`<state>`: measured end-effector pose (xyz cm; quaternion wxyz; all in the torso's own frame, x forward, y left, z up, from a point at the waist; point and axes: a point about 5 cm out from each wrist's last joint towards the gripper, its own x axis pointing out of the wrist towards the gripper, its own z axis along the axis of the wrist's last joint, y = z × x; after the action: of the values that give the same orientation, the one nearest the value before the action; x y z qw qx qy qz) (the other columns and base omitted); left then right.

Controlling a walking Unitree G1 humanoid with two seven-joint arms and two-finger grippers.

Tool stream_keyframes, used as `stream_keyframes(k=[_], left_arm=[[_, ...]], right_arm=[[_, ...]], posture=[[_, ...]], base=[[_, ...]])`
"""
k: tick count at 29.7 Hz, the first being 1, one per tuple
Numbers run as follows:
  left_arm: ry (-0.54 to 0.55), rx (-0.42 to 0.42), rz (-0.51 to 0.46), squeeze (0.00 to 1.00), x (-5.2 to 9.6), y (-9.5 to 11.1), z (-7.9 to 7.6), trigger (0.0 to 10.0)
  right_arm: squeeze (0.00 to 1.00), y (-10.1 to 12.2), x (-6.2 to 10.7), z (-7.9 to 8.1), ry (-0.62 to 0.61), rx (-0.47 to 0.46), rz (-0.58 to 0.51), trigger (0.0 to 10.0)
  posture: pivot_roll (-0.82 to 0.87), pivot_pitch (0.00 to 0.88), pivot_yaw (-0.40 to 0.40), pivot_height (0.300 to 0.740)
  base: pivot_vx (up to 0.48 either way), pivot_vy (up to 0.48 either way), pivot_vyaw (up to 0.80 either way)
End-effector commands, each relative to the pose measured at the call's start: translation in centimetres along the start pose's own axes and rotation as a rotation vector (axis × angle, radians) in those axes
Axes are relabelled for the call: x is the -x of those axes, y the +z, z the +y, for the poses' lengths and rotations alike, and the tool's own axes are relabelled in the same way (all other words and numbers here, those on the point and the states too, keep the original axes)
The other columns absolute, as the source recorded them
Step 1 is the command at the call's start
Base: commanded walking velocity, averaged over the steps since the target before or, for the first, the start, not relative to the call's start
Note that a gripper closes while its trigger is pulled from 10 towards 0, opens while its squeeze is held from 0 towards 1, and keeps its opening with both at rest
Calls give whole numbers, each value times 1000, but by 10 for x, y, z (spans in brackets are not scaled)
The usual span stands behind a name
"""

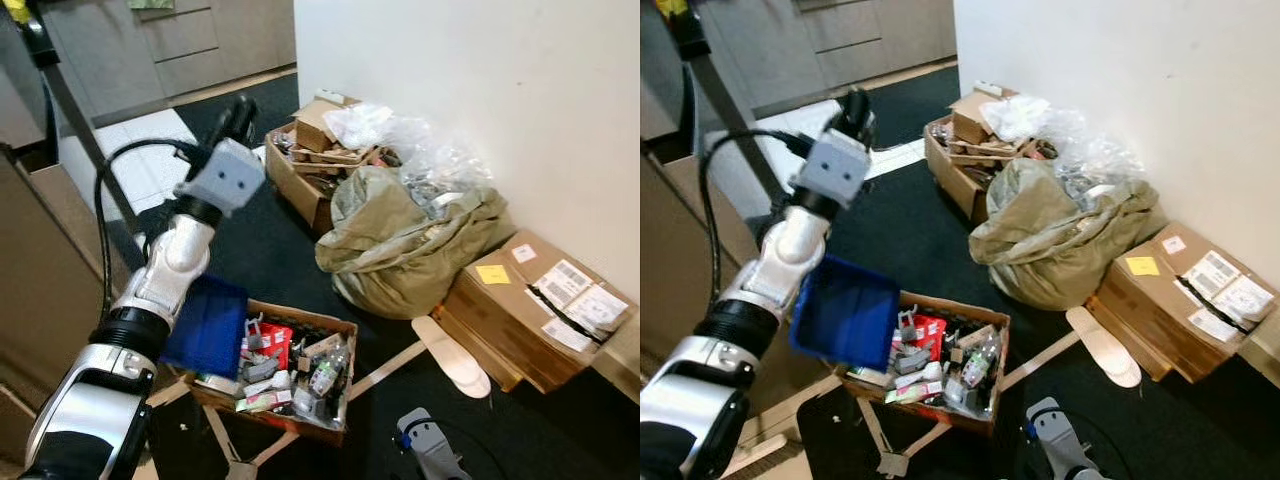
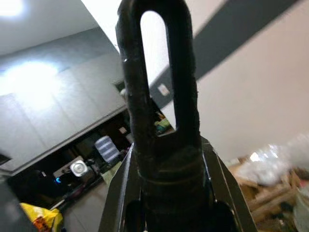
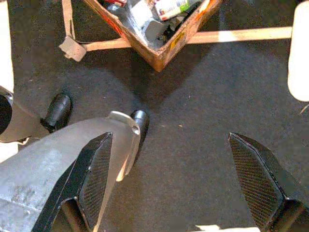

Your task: Sweep floor

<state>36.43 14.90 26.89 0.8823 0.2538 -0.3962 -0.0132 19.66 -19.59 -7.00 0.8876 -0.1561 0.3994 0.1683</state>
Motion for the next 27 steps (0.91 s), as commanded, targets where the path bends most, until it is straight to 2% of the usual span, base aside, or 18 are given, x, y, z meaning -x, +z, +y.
stream_keyframes(k=[1, 5, 9, 14, 15, 16, 19, 23, 27], left_arm=[[47, -1, -82, 0, -14, 18, 13, 10000], [114, -38, -68, 0, -17, 21, 28, 10000], [122, -53, -60, 0, -15, 20, 37, 10000], [124, -35, -44, 0, -14, 20, 40, 10000], [135, -1, -25, 0, -13, 20, 41, 10000], [135, -1, -25, 0, -13, 20, 41, 10000], [181, 150, 58, 0, -5, 13, 33, 10000], [208, 203, 95, 0, -2, 12, 31, 10000], [213, 214, 99, 0, -1, 12, 32, 10000]], right_arm=[[0, -2, 0, 3, 6, -16, 6, 10000], [0, 0, 0, 0, 0, -16, 4, 10000], [0, 2, 0, -2, -6, -16, 1, 10000], [0, 3, -1, -3, -8, -15, -1, 10000], [0, 3, -1, -3, -9, -14, -1, 10000], [0, 3, -1, -3, -9, -14, -1, 10000], [0, 3, -1, -5, -16, -3, 6, 10000], [0, 1, 0, -7, -23, 4, 17, 10000], [0, -1, 1, -9, -26, 11, 27, 10000]], posture=[[-146, 94, 63, 740], [-140, 85, 62, 740], [-138, 78, 60, 740], [-137, 77, 58, 740], [-138, 75, 58, 740], [-138, 75, 58, 740], [-142, 74, 55, 740], [-144, 73, 48, 740], [-146, 71, 44, 740]], base=[[0, 0, 0], [0, 0, 0], [0, 0, 0], [0, 0, 0], [-247, 0, 0], [-247, 0, 0], [-246, 0, 0], [-260, 0, 0], [-283, 0, 0]])
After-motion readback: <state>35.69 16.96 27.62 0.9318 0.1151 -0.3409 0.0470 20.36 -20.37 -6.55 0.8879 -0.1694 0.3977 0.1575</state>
